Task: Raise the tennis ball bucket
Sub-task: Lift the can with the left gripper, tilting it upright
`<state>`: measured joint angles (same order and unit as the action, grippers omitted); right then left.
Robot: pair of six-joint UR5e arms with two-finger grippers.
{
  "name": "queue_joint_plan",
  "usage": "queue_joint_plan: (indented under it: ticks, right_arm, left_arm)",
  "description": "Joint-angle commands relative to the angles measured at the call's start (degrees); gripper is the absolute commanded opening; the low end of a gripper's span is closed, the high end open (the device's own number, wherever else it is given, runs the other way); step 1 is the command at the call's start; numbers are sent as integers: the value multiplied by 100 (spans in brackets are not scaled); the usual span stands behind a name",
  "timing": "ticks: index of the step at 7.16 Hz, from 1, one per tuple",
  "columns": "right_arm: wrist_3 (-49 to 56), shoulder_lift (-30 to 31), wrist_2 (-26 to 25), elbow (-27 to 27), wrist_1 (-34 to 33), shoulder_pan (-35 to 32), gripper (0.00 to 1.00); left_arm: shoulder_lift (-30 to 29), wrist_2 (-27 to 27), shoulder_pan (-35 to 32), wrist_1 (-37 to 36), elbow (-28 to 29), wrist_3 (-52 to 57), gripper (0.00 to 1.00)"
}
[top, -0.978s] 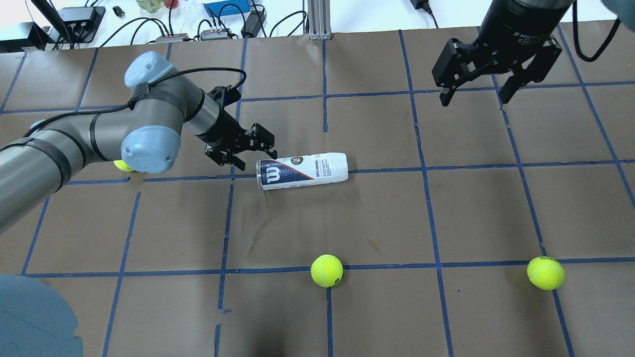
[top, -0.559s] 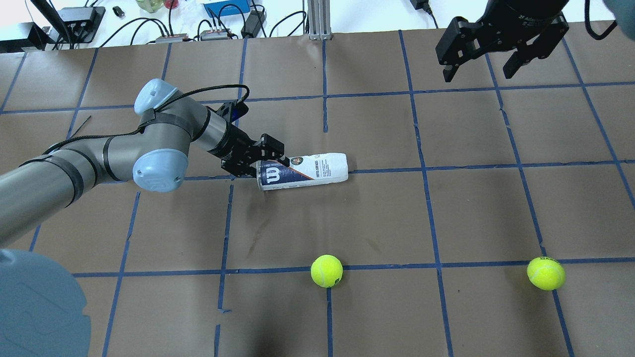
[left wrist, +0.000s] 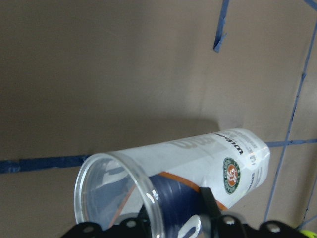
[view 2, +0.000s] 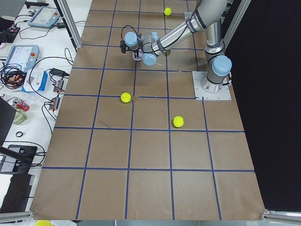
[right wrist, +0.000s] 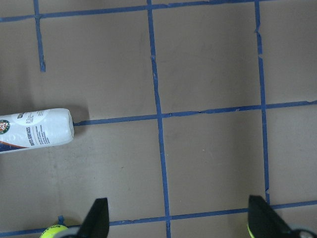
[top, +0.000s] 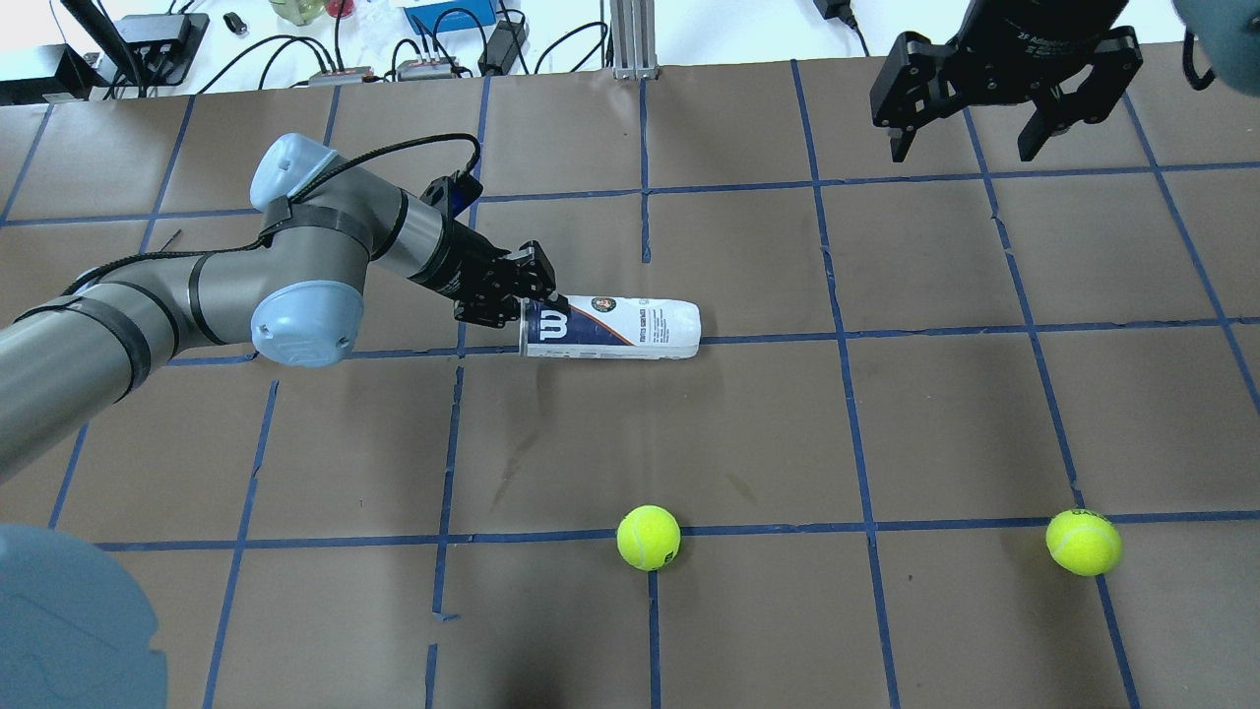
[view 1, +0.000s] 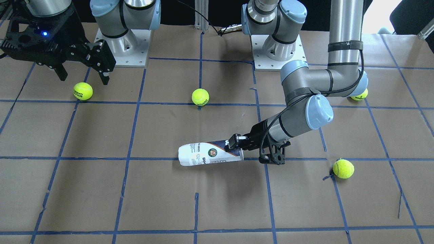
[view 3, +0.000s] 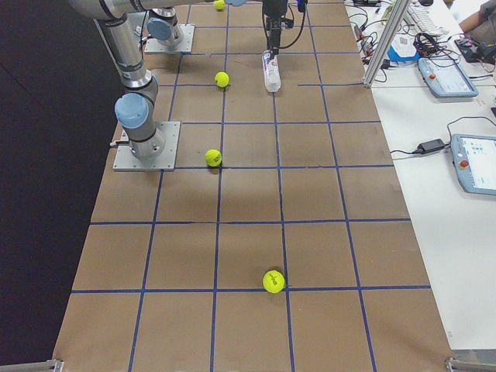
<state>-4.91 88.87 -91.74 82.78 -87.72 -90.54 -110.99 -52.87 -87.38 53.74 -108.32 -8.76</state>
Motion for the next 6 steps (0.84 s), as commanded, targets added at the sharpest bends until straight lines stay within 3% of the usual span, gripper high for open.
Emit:
queue_joint_plan:
  ticks: [1, 4, 6]
  right_arm:
    - [-19, -1, 208, 273, -17, -8, 100]
    - [-10, -10, 209, 283, -17, 19, 100]
    - [-19, -10, 209, 283, -9, 54, 100]
  left_arm:
    - [103, 58, -156, -21, 222, -1054, 3]
    - [646, 164, -253, 836, 1161, -1664, 2]
    - [649, 50, -253, 1312, 2117, -1726, 2]
